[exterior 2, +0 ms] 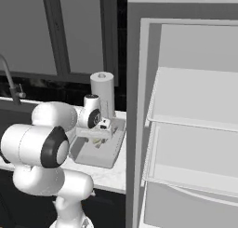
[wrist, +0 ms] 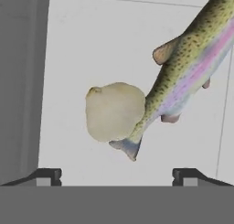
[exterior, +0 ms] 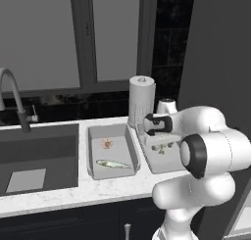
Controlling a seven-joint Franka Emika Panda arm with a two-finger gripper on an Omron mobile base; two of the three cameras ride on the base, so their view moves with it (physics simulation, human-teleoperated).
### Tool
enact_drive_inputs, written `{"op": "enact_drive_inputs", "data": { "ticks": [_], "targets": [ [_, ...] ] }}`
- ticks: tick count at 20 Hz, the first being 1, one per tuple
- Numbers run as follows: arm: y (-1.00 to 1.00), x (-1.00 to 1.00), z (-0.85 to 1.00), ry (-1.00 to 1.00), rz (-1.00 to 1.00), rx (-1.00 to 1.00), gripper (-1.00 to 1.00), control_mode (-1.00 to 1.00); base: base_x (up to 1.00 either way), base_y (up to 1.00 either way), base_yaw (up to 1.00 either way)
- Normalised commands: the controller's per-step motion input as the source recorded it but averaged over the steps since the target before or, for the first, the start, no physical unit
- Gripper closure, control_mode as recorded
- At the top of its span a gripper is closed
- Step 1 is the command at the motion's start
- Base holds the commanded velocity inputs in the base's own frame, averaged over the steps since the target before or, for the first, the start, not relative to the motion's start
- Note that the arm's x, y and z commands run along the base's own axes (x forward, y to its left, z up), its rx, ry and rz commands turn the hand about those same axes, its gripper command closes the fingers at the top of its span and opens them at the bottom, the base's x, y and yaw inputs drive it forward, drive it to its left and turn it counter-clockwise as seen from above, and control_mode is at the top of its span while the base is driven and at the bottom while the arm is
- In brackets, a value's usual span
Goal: Place one garlic and one fish in each tupperware on the nearby counter, to pack two identical lunches.
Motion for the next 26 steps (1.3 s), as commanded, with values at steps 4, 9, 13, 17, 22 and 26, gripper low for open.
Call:
{"op": "enact_drive_inputs", "data": {
  "ticks": [4, 9, 13, 17, 22, 26],
  "targets": [
    [0.04, -0.87, 0.82, -0.07, 0.0, 0.0, -1.0, -1.0, 0.0, 0.0, 0.0],
    [0.31, -0.97, 0.98, -0.2, 0.0, -0.05, -1.0, -1.0, 0.0, 0.0, 0.0],
    [0.53, -1.0, 0.71, -0.29, 0.0, -0.13, -1.0, -1.0, 0.0, 0.0, 0.0],
    [0.72, -0.71, 0.74, -0.46, 0.0, -0.17, -1.0, -1.0, 0.0, 0.0, 0.0],
    [0.61, -0.62, 0.58, -0.41, -0.01, -0.1, -1.0, -1.0, 0.0, 0.0, 0.0],
    [0.14, -0.35, 0.06, -0.16, 0.0, 0.02, -1.0, -1.0, 0.0, 0.0, 0.0]
  ]
}}
